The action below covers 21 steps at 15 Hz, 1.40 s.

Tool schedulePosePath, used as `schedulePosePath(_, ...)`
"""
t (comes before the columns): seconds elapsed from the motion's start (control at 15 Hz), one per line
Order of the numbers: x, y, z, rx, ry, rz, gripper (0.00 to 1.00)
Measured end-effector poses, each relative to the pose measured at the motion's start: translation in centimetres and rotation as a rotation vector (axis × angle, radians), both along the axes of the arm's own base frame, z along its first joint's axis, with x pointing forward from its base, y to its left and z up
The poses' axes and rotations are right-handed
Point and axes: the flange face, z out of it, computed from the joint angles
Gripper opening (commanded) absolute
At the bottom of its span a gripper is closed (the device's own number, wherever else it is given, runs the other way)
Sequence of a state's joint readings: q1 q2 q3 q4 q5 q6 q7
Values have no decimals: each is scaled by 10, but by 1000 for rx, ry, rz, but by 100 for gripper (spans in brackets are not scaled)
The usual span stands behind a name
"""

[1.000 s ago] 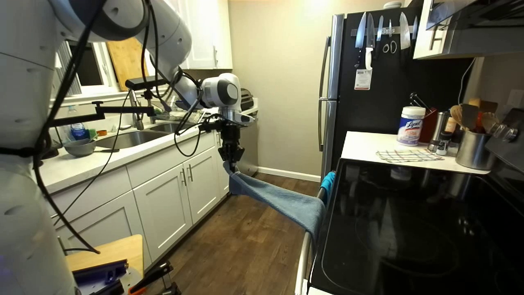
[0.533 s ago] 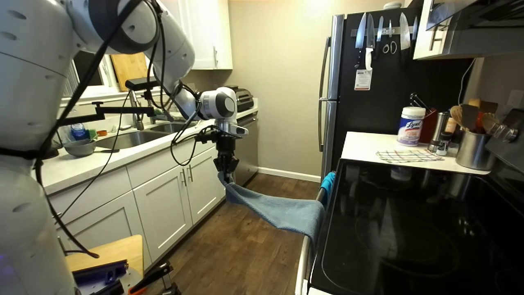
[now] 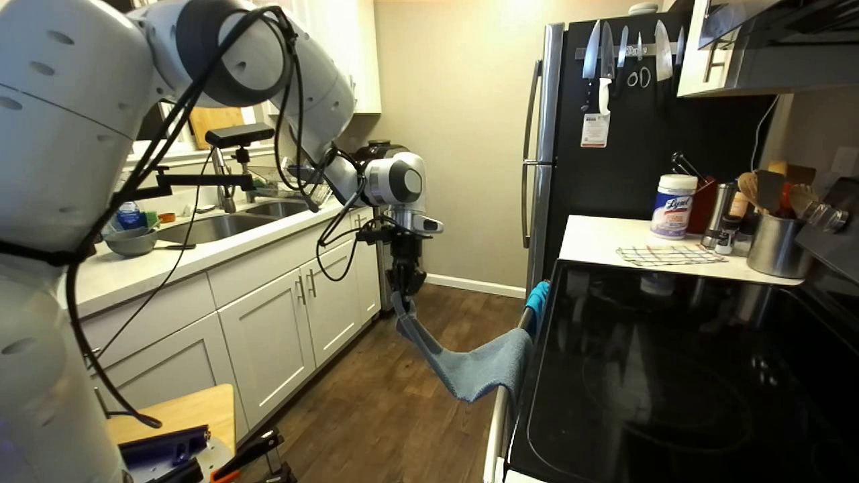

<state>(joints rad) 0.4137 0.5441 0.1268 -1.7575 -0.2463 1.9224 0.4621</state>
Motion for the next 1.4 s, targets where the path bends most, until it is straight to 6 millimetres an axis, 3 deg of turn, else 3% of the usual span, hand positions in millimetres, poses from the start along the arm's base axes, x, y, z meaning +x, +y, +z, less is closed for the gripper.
schedulePosePath(0.07,2,0,-2,-2,3,-3,2)
schedulePosePath(0.13,4,1,-5,-5,7,-4,31)
schedulePosePath(0.27,5,3,-8,-16,23,-5,38)
schedulePosePath(0.87,17,1,-10,-54,60,-25,95)
schedulePosePath(1.0,25,-8,-6,-54,47,-42,100)
schedulePosePath(1.4,43,-44,16,-10,44,-149,100)
